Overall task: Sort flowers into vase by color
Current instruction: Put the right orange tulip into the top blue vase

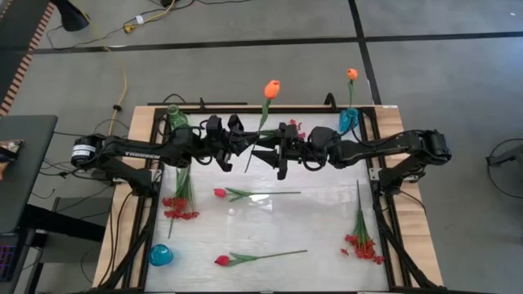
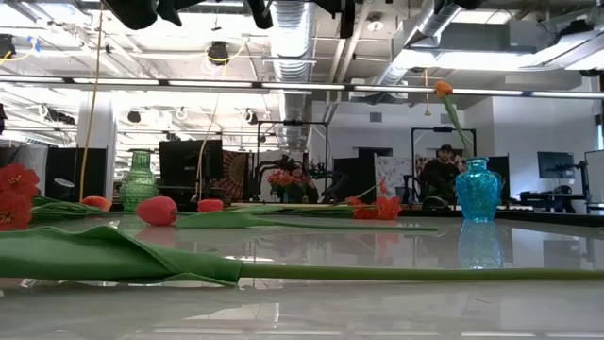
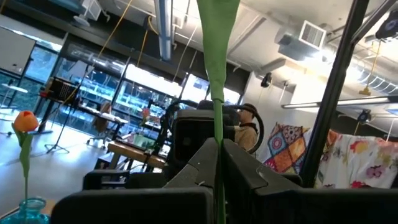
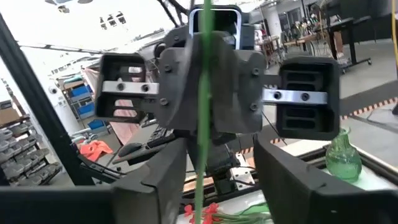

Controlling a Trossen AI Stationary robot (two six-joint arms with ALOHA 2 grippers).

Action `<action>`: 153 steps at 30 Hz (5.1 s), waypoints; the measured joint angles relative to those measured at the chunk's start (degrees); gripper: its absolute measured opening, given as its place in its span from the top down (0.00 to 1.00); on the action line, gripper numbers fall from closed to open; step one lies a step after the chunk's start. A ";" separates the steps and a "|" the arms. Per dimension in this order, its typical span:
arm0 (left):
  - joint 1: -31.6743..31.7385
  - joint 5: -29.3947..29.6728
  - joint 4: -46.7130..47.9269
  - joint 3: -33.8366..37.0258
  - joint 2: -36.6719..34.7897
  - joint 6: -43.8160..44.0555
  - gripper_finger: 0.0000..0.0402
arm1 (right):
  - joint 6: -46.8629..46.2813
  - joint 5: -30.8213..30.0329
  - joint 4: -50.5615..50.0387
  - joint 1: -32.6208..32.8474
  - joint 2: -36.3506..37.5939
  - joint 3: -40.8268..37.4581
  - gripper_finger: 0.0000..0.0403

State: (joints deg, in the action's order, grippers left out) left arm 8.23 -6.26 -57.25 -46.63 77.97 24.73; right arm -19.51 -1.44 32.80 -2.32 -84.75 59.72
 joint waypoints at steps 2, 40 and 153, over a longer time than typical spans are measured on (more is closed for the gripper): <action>0.00 0.02 0.20 0.00 0.00 -0.02 1.00 | -0.60 0.01 -0.25 -0.14 0.00 0.00 0.55; 3.02 -6.67 16.86 -0.04 -0.09 8.82 0.69 | -3.17 1.38 -25.20 -0.10 5.99 0.00 0.94; 8.61 -3.50 26.29 -74.47 57.78 -11.70 1.00 | -15.95 -17.17 -97.48 2.98 40.26 0.00 0.41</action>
State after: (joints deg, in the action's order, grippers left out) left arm 16.84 -9.76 -30.96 -121.10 135.76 13.04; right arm -35.46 -18.61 -64.68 0.67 -44.49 59.72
